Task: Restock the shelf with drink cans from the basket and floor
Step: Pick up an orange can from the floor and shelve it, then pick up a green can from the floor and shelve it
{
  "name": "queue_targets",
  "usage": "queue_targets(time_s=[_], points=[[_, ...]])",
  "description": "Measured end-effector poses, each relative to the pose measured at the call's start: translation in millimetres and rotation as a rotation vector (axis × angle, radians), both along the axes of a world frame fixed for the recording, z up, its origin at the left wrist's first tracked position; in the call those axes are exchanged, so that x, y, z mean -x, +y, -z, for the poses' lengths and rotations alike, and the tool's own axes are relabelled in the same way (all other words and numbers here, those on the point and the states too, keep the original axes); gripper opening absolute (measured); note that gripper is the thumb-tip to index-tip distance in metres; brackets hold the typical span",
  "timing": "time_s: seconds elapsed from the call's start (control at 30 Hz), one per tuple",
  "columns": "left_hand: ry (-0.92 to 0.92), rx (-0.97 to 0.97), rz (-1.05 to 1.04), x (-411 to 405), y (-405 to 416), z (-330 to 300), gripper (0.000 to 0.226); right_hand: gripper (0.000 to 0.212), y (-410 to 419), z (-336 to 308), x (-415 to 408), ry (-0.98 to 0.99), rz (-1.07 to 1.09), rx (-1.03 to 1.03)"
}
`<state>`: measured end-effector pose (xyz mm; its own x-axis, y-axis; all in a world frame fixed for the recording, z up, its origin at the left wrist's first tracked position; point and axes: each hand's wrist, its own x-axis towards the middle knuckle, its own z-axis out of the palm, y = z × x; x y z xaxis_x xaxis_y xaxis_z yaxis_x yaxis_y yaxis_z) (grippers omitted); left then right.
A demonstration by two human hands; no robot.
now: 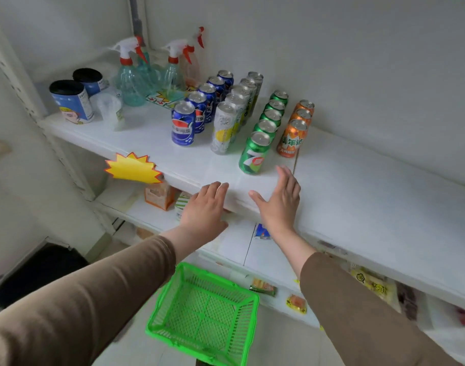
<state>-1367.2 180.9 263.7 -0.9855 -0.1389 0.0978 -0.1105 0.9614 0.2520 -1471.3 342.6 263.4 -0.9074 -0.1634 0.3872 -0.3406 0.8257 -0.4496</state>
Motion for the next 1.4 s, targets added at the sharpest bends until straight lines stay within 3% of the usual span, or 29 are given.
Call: queue_targets(time_s=[0.4,0.73,1.07,1.4], points=[[-0.133,0.032,-0.109,-194,-146,82,0.097,0.079,-135,85,-199,-0.001,-0.271,-0.199],[-0.284,0.022,-0.25,-288,-224,252,0.094,0.074,-222,293,-270,-0.274,-0.506,-0.303],[-0.316,-0.03,-0.338,-302,-243,497,0.085,0.07,-265,542,-242,-0.471,-0.533,-0.396],[-0.265,-0.023,-0.315,-255,-280,671,0.091,0.055,-333,745,-157,-0.56,-0.483,-0.471]])
